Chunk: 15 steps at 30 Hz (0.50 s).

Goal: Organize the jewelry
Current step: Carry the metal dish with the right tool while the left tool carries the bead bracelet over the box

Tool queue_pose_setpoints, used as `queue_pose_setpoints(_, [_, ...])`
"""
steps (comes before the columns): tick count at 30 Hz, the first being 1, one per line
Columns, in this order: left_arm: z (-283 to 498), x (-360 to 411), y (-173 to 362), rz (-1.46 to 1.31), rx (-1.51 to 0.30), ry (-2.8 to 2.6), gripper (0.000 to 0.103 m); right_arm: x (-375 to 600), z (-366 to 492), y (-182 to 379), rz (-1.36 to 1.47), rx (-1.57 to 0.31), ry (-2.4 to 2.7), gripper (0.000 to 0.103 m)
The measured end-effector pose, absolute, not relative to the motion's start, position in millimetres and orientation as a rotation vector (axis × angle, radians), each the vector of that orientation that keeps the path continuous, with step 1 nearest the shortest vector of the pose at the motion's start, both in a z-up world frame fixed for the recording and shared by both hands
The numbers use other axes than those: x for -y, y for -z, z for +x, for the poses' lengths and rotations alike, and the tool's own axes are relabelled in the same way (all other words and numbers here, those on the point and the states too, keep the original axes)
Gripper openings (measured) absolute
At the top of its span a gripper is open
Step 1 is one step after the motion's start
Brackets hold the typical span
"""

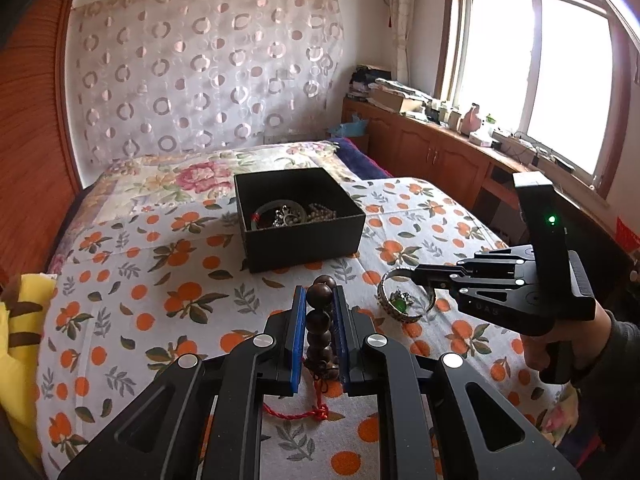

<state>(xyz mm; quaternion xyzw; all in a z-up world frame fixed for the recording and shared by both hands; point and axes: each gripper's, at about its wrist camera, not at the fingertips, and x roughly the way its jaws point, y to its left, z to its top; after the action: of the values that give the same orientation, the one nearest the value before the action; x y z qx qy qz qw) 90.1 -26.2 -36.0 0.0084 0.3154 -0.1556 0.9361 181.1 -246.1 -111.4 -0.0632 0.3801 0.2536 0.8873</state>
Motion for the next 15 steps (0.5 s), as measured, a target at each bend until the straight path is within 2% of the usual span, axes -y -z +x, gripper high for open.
queue_pose_setpoints(15, [101.6,20.2,-0.1,0.034,-0.581,0.322,0.012,235.3,185.5,69.4,-0.123,-0.709,-0.544,0.005])
